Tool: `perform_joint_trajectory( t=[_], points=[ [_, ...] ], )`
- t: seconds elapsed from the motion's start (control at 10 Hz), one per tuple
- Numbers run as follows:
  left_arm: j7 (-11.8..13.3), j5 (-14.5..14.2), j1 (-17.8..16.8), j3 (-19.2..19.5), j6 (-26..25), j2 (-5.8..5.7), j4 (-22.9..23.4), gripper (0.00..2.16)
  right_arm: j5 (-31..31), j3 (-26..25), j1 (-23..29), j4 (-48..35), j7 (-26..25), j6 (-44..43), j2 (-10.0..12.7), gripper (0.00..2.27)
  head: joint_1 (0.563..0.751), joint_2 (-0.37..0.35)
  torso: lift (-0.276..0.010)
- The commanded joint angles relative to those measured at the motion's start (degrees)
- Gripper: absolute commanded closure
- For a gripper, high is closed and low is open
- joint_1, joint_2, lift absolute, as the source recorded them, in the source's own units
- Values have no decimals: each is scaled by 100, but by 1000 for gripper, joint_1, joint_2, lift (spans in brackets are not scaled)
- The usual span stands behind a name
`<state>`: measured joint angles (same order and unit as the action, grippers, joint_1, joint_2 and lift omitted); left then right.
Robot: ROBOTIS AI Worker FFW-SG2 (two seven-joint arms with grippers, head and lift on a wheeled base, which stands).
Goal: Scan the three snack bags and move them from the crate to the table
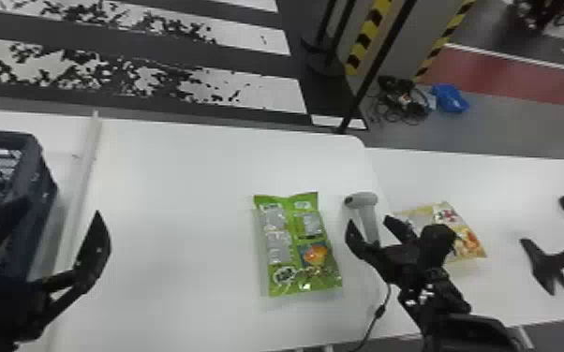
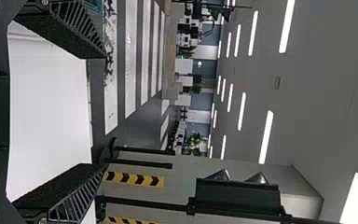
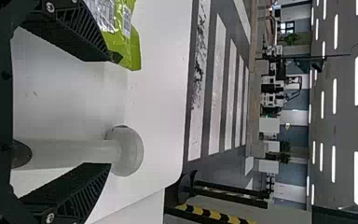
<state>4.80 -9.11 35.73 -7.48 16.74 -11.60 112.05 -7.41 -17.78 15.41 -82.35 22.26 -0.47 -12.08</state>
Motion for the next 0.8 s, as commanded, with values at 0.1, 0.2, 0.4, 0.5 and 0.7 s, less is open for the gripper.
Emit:
perform_joint_trajectory(
  t=[0.1,0.2,0.4,0.5,0.7],
  points=[
    [-85,155,83,36,0,0,28,36,56,3,-829,1054,76,-115,-259,87,695,-319,-62],
    [-94,164,127,71,-18,0,54,36,56,3,-1101,1493,120,-203,-339,87,695,-322,-62],
    [-120,173,171,141,-36,18,81,36,108,82,-1532,2240,147,-238,-453,87,695,-337,-62],
    [-120,181,171,150,-36,26,72,36,117,126,-1585,2364,147,-256,-453,87,695,-338,-62],
    [-120,217,154,141,-53,44,63,36,231,275,-1840,2785,243,-98,-497,1153,695,-336,-62]
  ],
)
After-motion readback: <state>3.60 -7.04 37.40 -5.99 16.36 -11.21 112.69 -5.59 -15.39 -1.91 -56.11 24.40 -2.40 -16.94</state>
